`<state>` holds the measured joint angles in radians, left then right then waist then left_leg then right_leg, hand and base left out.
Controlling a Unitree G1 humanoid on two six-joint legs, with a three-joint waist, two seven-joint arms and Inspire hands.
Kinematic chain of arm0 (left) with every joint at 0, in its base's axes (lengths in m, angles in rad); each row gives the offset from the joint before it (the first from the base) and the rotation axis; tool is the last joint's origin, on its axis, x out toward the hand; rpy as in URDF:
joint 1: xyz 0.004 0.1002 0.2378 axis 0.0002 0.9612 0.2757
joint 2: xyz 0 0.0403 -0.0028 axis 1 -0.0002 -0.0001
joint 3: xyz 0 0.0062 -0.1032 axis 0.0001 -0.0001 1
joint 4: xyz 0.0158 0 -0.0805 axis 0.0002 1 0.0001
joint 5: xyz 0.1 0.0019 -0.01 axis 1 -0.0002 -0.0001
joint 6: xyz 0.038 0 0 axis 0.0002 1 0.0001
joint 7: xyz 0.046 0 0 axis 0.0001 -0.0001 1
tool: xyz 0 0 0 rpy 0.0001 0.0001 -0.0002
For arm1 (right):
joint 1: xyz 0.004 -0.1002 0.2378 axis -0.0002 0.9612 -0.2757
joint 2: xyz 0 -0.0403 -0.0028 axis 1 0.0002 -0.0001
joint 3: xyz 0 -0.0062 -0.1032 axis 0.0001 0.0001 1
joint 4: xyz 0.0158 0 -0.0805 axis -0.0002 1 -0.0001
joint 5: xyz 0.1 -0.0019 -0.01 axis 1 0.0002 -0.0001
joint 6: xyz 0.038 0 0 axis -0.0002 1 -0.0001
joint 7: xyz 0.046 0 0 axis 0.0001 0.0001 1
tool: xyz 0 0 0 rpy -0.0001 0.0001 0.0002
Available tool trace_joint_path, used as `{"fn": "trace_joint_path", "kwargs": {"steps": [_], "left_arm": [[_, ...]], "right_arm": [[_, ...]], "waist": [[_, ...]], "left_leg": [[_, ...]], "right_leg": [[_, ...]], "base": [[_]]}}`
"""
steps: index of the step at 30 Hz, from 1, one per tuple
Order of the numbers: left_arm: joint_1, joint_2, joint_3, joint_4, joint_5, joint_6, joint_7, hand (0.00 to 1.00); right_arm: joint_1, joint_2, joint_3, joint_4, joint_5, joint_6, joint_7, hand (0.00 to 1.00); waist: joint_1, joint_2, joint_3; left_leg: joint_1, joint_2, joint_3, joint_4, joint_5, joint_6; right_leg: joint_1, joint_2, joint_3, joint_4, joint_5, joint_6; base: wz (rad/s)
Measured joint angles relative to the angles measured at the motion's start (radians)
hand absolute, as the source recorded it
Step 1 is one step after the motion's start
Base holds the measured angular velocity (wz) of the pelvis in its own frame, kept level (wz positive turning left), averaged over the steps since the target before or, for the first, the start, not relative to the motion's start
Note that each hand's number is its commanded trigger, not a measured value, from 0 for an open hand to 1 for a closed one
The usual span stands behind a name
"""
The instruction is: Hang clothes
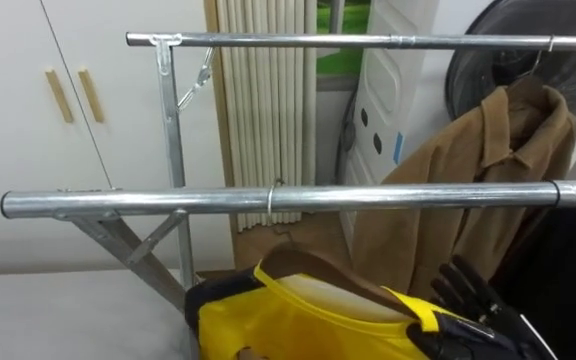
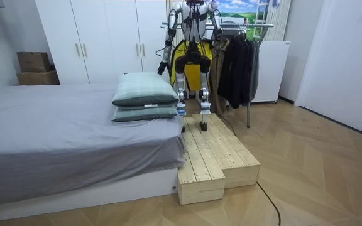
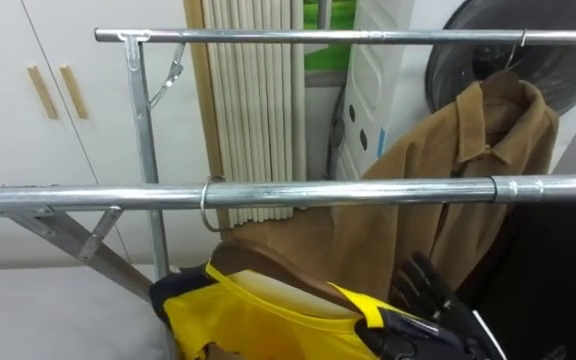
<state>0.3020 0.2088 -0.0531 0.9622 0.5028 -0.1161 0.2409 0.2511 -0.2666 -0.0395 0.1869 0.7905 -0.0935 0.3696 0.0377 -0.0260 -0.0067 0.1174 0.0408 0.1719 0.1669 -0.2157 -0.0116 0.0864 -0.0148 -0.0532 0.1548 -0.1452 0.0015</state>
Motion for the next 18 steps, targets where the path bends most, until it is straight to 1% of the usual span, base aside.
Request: {"fn": "trace_joint_path", "kwargs": {"steps": [4, 7, 10, 12, 18], "left_arm": [[0.0, 0.001, 0.0, 0.003, -0.014, 0.003, -0.009, 0.0], [0.0, 0.001, 0.0, 0.002, -0.02, 0.006, -0.011, 0.0], [0.0, 0.001, 0.0, 0.002, -0.019, 0.01, -0.014, 0.0], [0.0, 0.001, 0.0, 0.001, -0.019, 0.017, -0.016, 0.0], [-0.001, 0.0, 0.0, -0.006, -0.02, 0.029, -0.017, 0.0]], "right_arm": [[-0.001, -0.002, 0.011, -0.016, 0.036, 0.002, -0.001, 0.0], [-0.001, -0.002, 0.018, -0.017, 0.074, 0.02, 0.005, 0.0], [0.0, -0.003, 0.019, -0.017, 0.09, 0.029, 0.007, 0.0], [0.0, -0.006, 0.026, -0.017, 0.113, 0.03, 0.007, 0.0], [0.0, -0.01, 0.044, -0.016, 0.107, 0.03, 0.006, 0.0]], "waist": [[-0.001, -0.005, -0.0002], [-0.002, -0.007, -0.0015], [-0.002, -0.007, -0.0024], [-0.002, -0.006, -0.003], [-0.004, -0.006, -0.0047]], "left_leg": [[-0.001, 0.0, 0.003, 0.0, -0.001, -0.001], [-0.003, 0.0, 0.003, 0.001, -0.002, -0.001], [-0.003, 0.0, 0.003, 0.0, -0.002, -0.001], [-0.003, 0.0, 0.003, 0.0, -0.002, -0.001], [-0.008, 0.0, 0.003, -0.001, -0.002, -0.001]], "right_leg": [[0.003, 0.0, 0.0, 0.002, 0.0, 0.0], [0.002, 0.0, 0.0, -0.001, 0.0, 0.001], [0.001, 0.0, -0.001, -0.002, 0.0, 0.001], [0.0, 0.0, -0.001, -0.002, 0.0, 0.001], [-0.004, 0.0, -0.005, -0.002, 0.0, 0.001]], "base": [[-0.01], [0.0], [0.0], [0.0], [0.0]]}}
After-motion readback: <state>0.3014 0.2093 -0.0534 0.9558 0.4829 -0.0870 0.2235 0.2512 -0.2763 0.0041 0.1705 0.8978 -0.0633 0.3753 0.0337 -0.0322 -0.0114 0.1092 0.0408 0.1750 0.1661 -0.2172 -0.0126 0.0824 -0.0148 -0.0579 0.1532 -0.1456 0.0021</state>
